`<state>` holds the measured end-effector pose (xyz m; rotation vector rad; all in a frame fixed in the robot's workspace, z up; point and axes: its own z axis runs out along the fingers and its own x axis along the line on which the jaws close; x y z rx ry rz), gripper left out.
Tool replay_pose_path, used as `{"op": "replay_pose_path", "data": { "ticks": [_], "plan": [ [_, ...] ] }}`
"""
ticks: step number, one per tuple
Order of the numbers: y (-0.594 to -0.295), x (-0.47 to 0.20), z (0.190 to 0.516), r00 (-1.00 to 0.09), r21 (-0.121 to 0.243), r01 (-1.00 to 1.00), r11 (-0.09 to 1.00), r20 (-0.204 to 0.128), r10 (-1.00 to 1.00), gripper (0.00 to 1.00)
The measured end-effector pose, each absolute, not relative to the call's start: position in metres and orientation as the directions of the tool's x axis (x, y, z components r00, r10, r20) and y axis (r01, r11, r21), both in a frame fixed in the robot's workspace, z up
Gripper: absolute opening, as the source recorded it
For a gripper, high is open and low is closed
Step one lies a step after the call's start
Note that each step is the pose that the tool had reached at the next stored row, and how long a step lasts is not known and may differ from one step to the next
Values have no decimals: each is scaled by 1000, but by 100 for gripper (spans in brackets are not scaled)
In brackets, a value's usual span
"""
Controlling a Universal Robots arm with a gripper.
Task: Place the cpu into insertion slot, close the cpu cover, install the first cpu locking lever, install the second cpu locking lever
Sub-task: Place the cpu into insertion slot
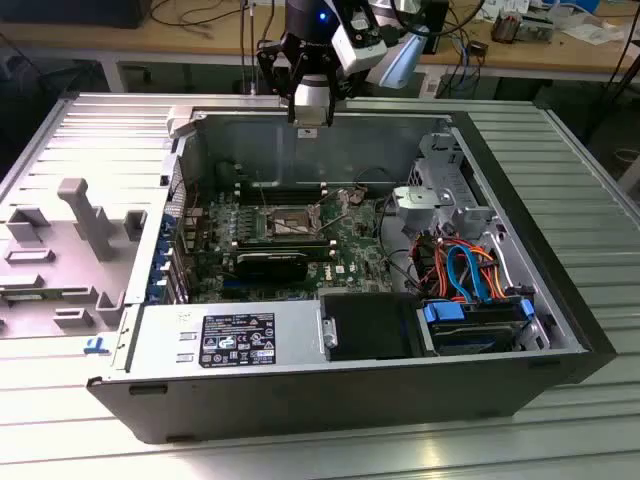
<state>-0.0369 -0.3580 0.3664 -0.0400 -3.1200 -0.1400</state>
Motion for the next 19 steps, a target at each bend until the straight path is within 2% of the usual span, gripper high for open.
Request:
{"op": "replay_pose_path", "data": {
  "ticks": [19],
  "plan": [
    [-358, -41, 362, -1000, 90, 27, 996, 19, 25, 55]
  ]
}}
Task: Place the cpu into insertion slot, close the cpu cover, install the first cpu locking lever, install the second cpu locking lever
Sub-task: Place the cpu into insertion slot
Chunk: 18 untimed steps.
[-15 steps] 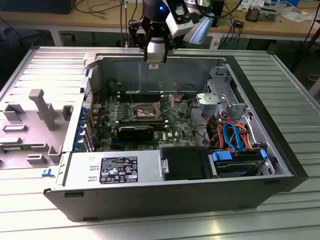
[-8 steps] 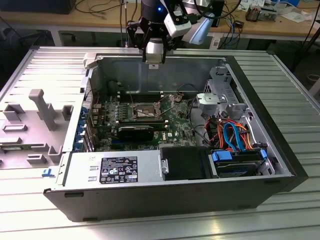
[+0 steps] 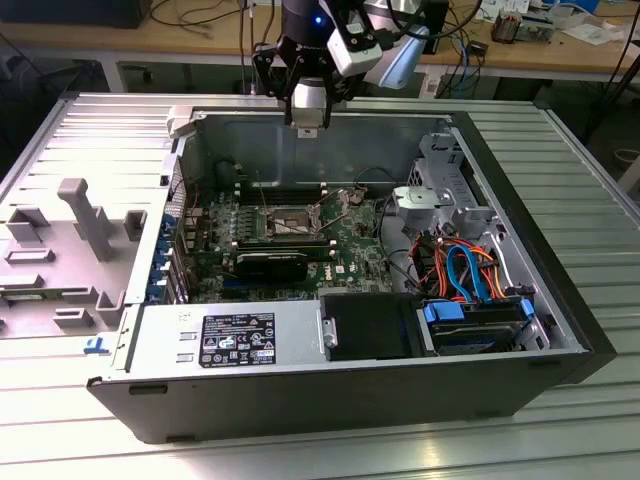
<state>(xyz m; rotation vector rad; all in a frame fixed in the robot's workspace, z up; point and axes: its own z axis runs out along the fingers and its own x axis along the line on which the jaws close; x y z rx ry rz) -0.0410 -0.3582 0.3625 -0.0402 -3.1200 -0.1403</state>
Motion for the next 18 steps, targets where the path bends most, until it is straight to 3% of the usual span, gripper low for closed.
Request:
{"op": "replay_pose_path", "data": {
  "ticks": [18],
  "plan": [
    [-359, -41, 359, -1000, 89, 26, 996, 19, 25, 55]
  ]
}}
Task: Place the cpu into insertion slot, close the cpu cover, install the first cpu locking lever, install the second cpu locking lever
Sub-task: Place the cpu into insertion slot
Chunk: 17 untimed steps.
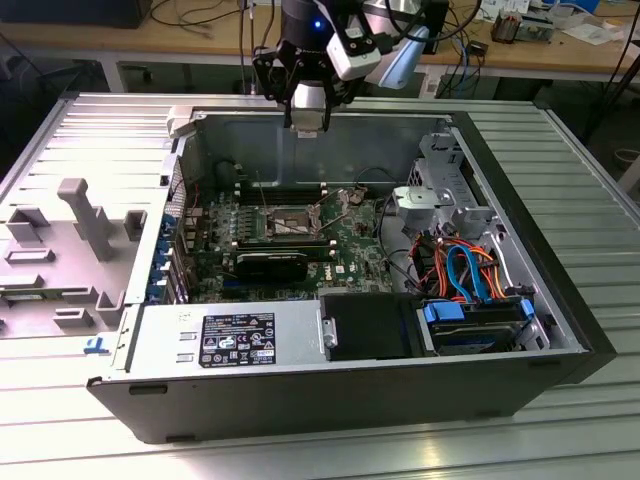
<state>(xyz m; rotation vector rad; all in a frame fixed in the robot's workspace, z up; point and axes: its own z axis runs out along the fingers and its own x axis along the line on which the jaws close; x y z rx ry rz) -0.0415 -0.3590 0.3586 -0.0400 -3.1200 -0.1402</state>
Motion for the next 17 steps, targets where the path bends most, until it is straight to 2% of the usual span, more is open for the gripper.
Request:
{"op": "replay_pose_path", "data": {
  "ticks": [17],
  "plan": [
    [-362, -44, 351, -1000, 89, 26, 996, 19, 25, 55]
  ]
}}
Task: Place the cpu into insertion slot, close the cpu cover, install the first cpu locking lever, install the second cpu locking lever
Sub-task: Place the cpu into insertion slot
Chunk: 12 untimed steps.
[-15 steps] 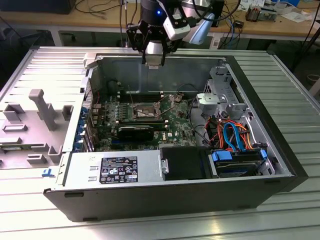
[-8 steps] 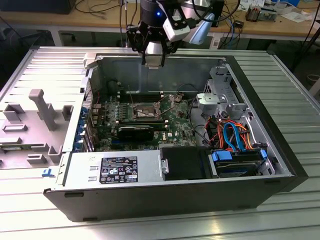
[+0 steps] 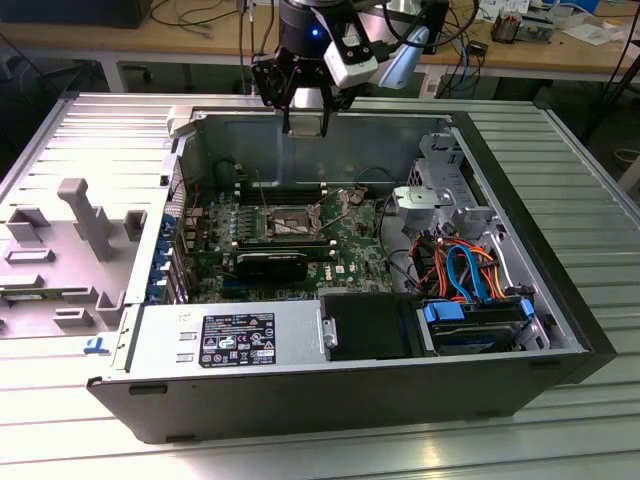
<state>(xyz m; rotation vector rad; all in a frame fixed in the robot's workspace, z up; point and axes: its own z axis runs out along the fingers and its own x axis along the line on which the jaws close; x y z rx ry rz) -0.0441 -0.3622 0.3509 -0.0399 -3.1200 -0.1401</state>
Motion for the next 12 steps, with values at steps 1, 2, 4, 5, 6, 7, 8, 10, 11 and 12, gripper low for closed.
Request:
{"op": "replay_pose_path", "data": {
  "ticks": [1, 2, 4, 5, 6, 7, 8, 10, 11, 12],
  "plan": [
    [-362, -44, 350, -1000, 89, 26, 996, 19, 25, 55],
    [-363, -44, 350, -1000, 89, 27, 996, 19, 25, 55],
    [-363, -44, 349, -1000, 89, 26, 996, 19, 25, 55],
    [-363, -44, 349, -1000, 89, 26, 996, 19, 25, 55],
    [-363, -44, 348, -1000, 89, 26, 996, 19, 25, 55],
    [-363, -44, 348, -1000, 89, 26, 996, 19, 25, 55],
    [-363, -44, 347, -1000, 89, 26, 996, 19, 25, 55],
    [-363, -44, 347, -1000, 89, 26, 996, 19, 25, 55],
    [-363, -44, 347, -1000, 89, 26, 996, 19, 25, 55],
    [-363, -44, 347, -1000, 89, 26, 996, 19, 25, 55]
  ]
}}
